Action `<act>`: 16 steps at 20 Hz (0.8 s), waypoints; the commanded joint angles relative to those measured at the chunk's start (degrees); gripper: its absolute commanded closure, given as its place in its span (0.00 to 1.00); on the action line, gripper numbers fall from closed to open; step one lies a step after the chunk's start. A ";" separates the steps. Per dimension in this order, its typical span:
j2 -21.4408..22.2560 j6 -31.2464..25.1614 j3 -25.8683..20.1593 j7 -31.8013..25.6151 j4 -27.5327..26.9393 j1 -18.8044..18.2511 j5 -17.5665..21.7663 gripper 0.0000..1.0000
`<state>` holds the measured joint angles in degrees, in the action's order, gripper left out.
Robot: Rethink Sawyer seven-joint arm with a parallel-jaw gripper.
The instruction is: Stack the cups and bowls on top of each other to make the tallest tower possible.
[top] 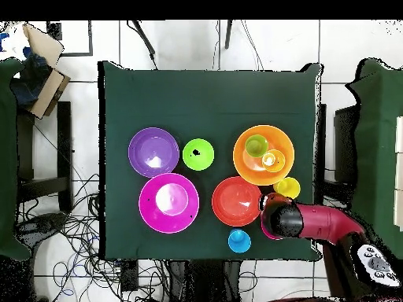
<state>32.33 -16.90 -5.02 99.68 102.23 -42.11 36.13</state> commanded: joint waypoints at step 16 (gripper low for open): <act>-0.24 -19.73 -8.24 -2.96 -0.95 -1.15 -9.49 0.00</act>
<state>32.67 -27.44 -5.92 99.68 101.03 -42.38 31.21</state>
